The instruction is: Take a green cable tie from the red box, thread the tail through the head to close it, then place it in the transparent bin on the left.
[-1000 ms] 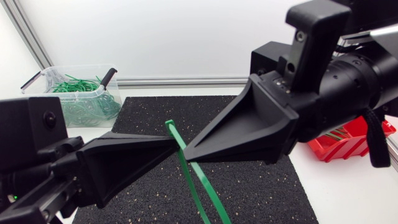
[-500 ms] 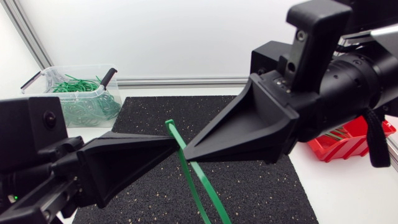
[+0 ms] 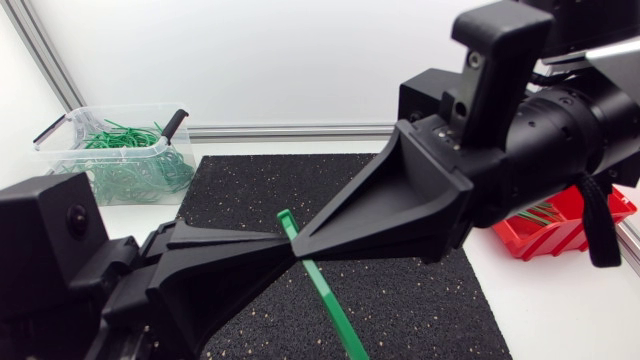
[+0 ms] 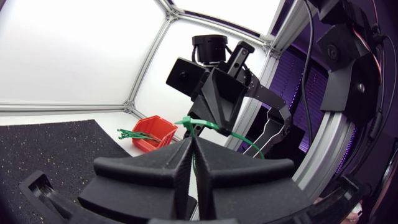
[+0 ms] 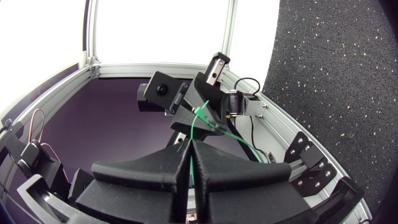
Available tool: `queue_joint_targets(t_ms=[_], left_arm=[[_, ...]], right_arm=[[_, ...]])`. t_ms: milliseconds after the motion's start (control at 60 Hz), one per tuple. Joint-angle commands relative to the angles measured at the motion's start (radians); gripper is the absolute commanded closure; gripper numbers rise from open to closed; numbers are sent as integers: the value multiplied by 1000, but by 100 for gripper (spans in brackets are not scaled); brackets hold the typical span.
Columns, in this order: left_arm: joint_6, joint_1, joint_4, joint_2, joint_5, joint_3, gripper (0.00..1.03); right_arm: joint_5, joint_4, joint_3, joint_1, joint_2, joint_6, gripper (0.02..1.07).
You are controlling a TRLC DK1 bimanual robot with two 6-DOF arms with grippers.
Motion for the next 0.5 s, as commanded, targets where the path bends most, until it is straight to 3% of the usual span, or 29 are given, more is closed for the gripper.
queue_joint_targets(t_ms=[0, 350, 483], left_arm=[[108, -23, 9, 1, -13, 22, 99], [419, -38, -41, 10, -75, 59, 99], [549, -95, -45, 43, -144, 67, 99]], right_arm=[[11, -11, 11, -9, 36, 29, 101], [17, -25, 37, -26, 44, 30, 101], [17, -19, 37, -32, 64, 26, 101]])
